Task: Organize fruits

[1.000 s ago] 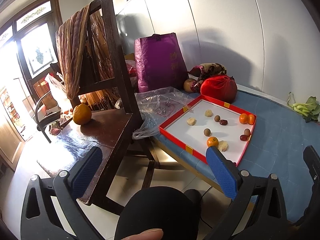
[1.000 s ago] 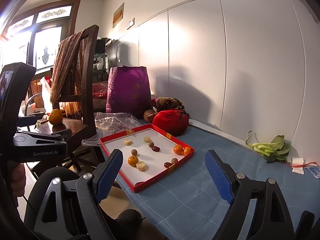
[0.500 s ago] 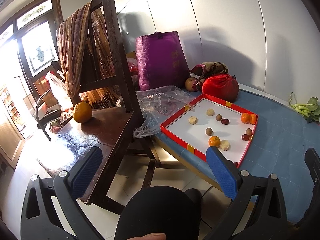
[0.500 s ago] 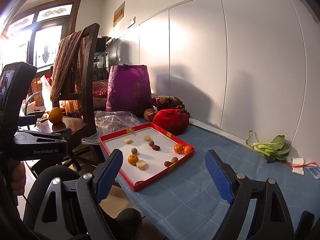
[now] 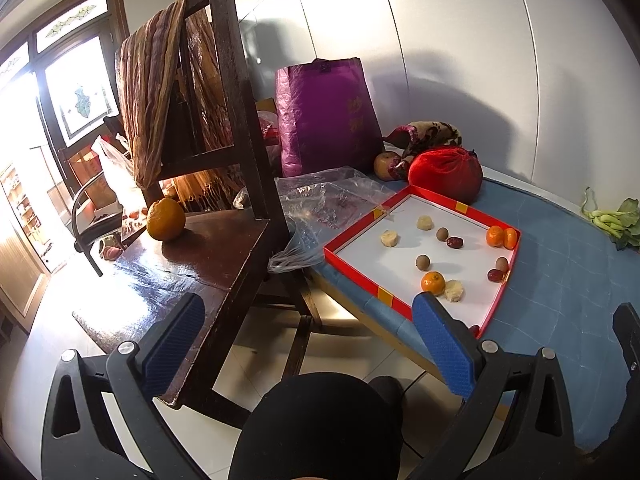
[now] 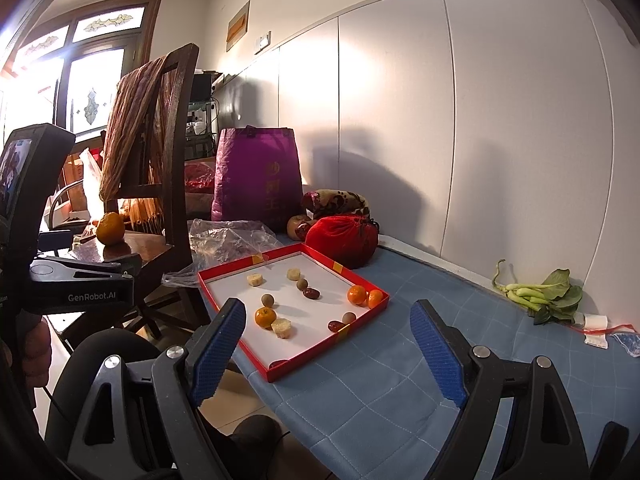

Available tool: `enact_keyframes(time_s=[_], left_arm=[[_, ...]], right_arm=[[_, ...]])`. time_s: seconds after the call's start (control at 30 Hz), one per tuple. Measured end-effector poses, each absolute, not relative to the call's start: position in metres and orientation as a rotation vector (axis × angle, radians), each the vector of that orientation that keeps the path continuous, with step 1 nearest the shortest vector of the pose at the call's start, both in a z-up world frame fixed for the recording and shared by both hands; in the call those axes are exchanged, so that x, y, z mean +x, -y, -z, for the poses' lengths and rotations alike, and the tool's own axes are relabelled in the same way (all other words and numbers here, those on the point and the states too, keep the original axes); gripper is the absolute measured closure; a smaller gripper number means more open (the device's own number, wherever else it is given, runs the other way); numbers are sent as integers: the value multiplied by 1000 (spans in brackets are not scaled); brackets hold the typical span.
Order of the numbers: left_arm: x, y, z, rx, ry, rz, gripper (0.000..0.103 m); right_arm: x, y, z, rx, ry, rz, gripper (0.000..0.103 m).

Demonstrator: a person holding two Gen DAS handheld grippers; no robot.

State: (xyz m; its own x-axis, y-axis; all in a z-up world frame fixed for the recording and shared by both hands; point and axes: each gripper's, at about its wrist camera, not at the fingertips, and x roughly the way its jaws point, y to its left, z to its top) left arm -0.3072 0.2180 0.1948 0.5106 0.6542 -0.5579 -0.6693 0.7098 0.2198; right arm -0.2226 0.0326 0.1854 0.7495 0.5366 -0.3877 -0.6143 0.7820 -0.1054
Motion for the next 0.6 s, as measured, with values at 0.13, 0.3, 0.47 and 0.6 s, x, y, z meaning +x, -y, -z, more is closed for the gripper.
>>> enact_keyframes(time_s=[0.13, 0.3, 0.47, 0.6], left_arm=[[-307, -218, -194, -27, -662, -801, 0], [-305, -217, -192, -33, -668, -805, 0], [-304, -219, -190, -40, -676, -809, 0], [-303, -220, -190, -48, -678, -810, 0]], right_arm=[[-223, -33, -185, -233, -352, -636, 17], [-222, -35, -182, -238, -357, -635, 17], [-222, -35, -179, -244, -359, -633, 17], [-221, -36, -178, -247, -360, -631, 17]])
